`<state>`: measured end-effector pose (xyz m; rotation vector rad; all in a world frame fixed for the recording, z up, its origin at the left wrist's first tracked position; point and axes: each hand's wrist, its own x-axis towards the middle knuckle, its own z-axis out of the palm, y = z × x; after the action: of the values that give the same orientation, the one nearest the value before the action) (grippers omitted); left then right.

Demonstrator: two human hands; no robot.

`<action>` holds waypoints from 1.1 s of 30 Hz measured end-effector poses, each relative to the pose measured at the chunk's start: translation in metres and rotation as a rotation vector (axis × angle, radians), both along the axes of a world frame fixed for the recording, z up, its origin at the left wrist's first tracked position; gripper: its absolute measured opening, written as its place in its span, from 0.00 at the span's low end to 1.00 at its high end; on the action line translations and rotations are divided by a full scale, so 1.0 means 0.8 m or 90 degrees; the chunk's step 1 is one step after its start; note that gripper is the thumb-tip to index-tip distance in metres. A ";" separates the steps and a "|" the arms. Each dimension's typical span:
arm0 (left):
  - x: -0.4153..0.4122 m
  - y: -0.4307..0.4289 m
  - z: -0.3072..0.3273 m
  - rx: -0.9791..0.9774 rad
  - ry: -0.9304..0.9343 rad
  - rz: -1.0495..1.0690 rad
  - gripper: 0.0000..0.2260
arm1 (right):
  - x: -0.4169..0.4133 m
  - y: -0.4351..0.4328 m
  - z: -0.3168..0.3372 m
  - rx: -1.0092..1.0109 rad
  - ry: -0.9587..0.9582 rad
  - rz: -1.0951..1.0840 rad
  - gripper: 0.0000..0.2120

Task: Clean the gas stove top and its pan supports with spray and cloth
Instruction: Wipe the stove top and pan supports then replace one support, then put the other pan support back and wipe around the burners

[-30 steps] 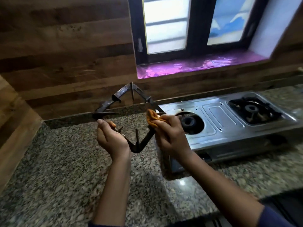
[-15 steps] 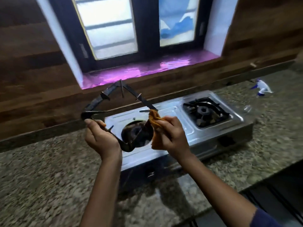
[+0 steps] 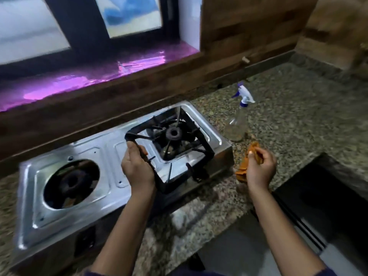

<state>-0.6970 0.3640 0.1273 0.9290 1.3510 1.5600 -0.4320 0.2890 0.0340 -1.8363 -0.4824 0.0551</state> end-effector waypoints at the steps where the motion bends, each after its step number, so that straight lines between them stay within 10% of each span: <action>1: 0.015 -0.001 -0.001 0.001 0.015 -0.014 0.21 | 0.012 -0.001 -0.011 -0.028 0.011 -0.003 0.10; 9: 0.055 0.011 -0.023 -0.018 0.065 -0.113 0.21 | 0.070 0.006 -0.045 -0.351 0.181 0.081 0.07; 15: 0.029 0.014 -0.034 -0.082 0.061 -0.153 0.22 | 0.000 0.035 0.064 0.015 0.179 0.233 0.03; 20: -0.014 0.008 -0.018 -0.144 0.018 -0.114 0.22 | -0.098 0.085 0.110 0.005 0.271 0.599 0.16; 33: -0.216 -0.064 0.023 -0.271 -0.349 -0.042 0.10 | -0.294 0.136 0.112 0.040 0.560 0.621 0.23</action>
<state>-0.8696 0.3127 0.1459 0.2513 1.1664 1.2752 -0.6674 0.3979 0.1239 -1.1849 -0.6667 1.4106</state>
